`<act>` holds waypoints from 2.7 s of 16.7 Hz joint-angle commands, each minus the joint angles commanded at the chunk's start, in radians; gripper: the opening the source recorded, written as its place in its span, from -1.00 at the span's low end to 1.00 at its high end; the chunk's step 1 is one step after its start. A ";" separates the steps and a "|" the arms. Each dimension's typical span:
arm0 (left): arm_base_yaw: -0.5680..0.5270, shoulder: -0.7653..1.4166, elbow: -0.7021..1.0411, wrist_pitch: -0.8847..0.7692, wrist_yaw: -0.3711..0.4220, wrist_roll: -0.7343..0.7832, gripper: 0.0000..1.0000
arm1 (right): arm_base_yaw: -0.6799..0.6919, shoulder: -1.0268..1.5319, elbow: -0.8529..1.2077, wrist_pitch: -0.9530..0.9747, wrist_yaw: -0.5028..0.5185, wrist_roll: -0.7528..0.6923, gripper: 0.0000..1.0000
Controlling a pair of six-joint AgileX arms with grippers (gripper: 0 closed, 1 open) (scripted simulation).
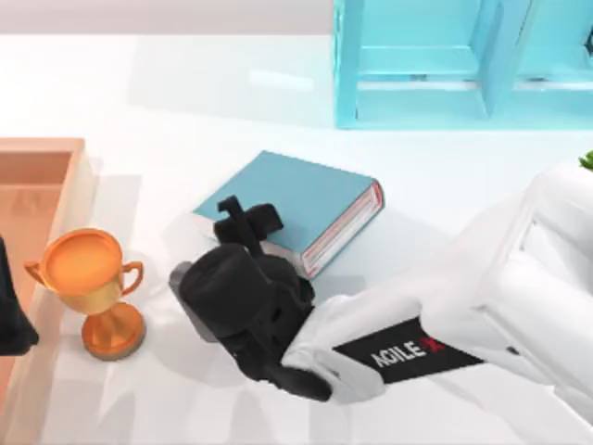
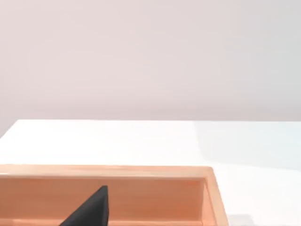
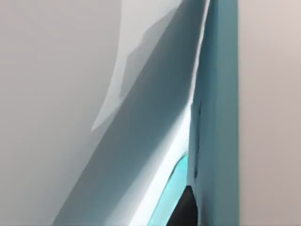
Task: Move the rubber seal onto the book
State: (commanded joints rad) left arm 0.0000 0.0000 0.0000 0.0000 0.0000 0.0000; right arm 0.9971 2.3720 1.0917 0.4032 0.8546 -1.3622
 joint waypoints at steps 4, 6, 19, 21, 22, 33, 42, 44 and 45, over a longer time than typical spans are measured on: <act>0.000 0.000 0.000 0.000 0.000 0.000 1.00 | 0.010 -0.048 0.049 0.069 0.004 0.059 -1.00; 0.000 0.000 0.000 0.000 0.000 0.000 1.00 | 0.012 -0.098 0.091 0.116 0.003 0.106 -1.00; 0.000 0.000 0.000 0.000 0.000 0.000 1.00 | 0.015 -0.158 0.138 0.166 -0.002 0.156 -0.10; 0.000 0.000 0.000 0.000 0.000 0.000 1.00 | 0.015 -0.158 0.138 0.166 -0.002 0.156 0.21; 0.000 0.000 0.000 0.000 0.000 0.000 1.00 | 0.015 -0.158 0.138 0.166 -0.002 0.156 0.36; 0.000 0.000 0.000 0.000 0.000 0.000 1.00 | 0.015 -0.158 0.138 0.166 -0.002 0.156 1.00; 0.000 0.000 0.000 0.000 0.000 0.000 1.00 | 0.048 -0.054 -0.043 0.062 0.034 0.230 1.00; 0.000 0.000 0.000 0.000 0.000 0.000 1.00 | 0.089 -0.039 -0.105 0.011 0.068 0.275 1.00; 0.000 0.000 0.000 0.000 0.000 0.000 1.00 | 0.114 -0.040 -0.129 -0.013 0.087 0.300 1.00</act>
State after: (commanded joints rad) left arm 0.0000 0.0000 0.0000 0.0000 0.0000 0.0000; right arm 1.1110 2.3320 0.9630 0.3901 0.9416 -1.0624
